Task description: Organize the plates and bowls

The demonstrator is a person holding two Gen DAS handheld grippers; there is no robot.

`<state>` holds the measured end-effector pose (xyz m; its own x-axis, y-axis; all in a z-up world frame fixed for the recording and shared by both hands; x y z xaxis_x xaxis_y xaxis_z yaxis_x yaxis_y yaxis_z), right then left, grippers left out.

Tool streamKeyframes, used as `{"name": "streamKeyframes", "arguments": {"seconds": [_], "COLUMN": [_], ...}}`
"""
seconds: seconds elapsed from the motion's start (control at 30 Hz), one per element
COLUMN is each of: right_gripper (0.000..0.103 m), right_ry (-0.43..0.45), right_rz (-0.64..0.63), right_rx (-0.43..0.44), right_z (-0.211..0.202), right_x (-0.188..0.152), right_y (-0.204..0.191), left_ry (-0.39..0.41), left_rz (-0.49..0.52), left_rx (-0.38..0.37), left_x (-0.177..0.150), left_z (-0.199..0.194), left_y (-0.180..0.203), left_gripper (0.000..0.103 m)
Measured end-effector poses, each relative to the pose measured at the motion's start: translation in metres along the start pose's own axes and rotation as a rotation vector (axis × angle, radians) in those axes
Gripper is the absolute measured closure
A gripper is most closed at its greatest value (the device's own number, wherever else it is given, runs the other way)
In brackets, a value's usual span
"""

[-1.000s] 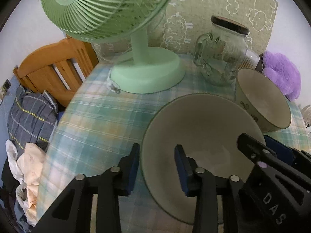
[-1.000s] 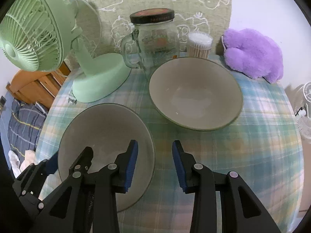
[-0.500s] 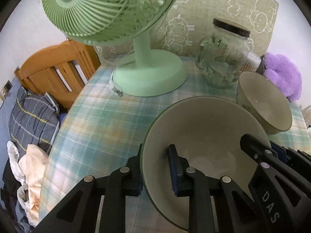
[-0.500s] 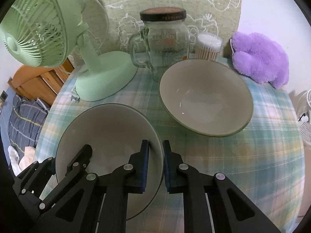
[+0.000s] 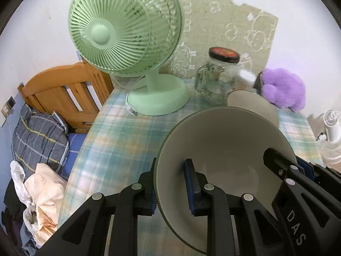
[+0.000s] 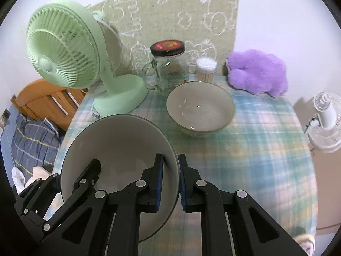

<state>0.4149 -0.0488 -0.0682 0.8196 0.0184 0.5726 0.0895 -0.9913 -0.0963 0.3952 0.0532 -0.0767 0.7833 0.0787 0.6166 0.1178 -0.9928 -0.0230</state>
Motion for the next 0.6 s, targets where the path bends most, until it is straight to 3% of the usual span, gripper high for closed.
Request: {"name": "streamKeyframes", "arguments": {"seconds": [0.33,0.6], "right_gripper": [0.087,0.087], "right_ry": [0.035,0.04], "right_rz": [0.025,0.057], "right_rx": [-0.031,-0.078], "right_z": [-0.065,-0.102], "right_x": [-0.034,-0.076], "right_y": [0.004,0.017], "left_ry": [0.024,0.012], "left_rz": [0.053,0.096], "left_rx": [-0.045,-0.102], "left_x": [-0.025,-0.065], "left_z": [-0.055,-0.084], "left_y": [0.003,0.014], "left_gripper": [0.083,0.083]}}
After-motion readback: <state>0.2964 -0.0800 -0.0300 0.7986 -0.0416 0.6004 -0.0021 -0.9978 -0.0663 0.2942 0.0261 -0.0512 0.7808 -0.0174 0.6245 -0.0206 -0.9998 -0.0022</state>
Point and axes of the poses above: each gripper's, at about its wrist camera, not at the fingertips, and z roughly the way its jaws point, y to its right, x to its top, the point moved 8 cm from there along z, roughly the way its jaws point
